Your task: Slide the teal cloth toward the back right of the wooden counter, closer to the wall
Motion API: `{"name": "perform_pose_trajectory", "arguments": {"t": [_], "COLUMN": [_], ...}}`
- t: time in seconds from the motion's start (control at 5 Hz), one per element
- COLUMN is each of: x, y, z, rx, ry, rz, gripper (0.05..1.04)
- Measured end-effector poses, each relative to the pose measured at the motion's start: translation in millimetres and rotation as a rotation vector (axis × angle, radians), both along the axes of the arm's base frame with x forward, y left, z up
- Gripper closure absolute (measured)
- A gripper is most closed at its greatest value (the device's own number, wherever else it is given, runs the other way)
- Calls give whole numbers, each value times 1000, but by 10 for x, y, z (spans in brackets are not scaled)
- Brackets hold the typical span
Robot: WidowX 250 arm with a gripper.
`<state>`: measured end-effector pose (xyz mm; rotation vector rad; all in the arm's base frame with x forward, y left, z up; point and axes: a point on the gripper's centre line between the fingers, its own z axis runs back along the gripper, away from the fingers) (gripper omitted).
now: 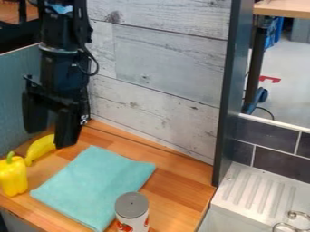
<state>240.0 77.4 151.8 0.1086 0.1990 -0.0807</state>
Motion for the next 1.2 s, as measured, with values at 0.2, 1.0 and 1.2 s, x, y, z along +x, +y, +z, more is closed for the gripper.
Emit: {"name": "perform_pose_trajectory", "arguments": {"t": [0.2,1.0,1.2], "x": [-7,283,224], "y": [-5,215,143], "z": [-44,-954,-1213], "rx": [-4,-122,-192], "ry": [18,69,156], "rz": [-2,-37,-55], "gripper": [81,81,81]}}
